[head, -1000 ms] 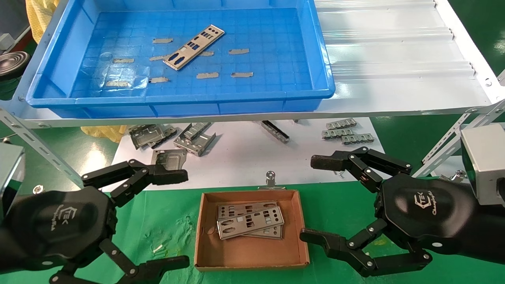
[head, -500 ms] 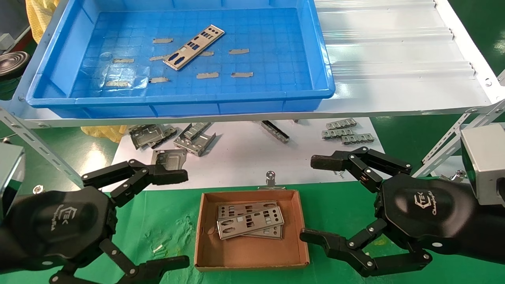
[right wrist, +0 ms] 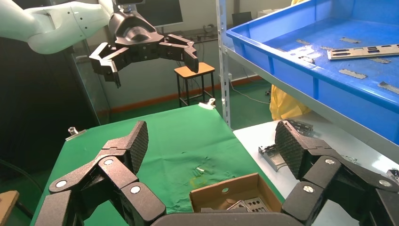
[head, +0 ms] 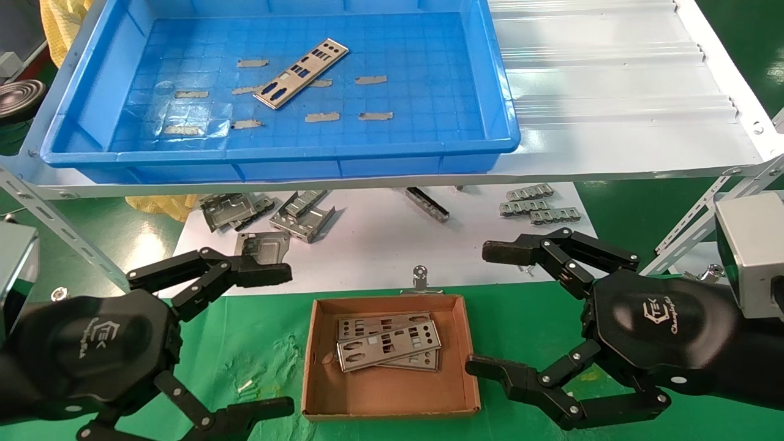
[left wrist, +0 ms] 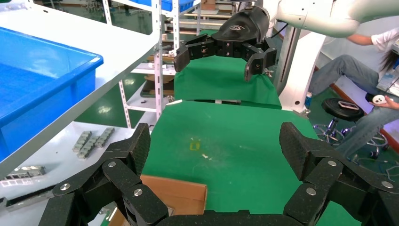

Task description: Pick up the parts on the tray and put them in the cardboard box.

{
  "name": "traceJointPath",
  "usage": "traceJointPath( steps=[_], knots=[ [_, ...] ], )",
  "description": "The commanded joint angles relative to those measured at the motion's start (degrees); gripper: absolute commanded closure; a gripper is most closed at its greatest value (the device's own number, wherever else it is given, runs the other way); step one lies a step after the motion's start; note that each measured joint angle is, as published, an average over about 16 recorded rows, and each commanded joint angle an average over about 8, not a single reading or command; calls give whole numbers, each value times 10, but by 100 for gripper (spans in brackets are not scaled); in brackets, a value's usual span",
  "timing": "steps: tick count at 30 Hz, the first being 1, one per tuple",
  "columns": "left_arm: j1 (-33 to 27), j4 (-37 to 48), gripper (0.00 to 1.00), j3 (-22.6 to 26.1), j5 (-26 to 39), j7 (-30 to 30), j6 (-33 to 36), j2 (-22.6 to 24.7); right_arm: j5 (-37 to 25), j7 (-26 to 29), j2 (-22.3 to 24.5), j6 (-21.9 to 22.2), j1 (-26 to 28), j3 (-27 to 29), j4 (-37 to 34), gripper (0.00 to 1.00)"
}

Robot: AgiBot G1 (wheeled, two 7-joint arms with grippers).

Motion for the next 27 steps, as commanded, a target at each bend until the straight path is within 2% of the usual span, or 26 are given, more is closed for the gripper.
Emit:
traceJointPath(
  steps=[1, 27],
  knots=[
    [0, 0, 0, 0, 0, 0, 0, 0, 0, 0, 0, 0, 0, 0, 0, 0],
    [0, 0, 0, 0, 0, 0, 0, 0, 0, 0, 0, 0, 0, 0, 0, 0]
  ],
)
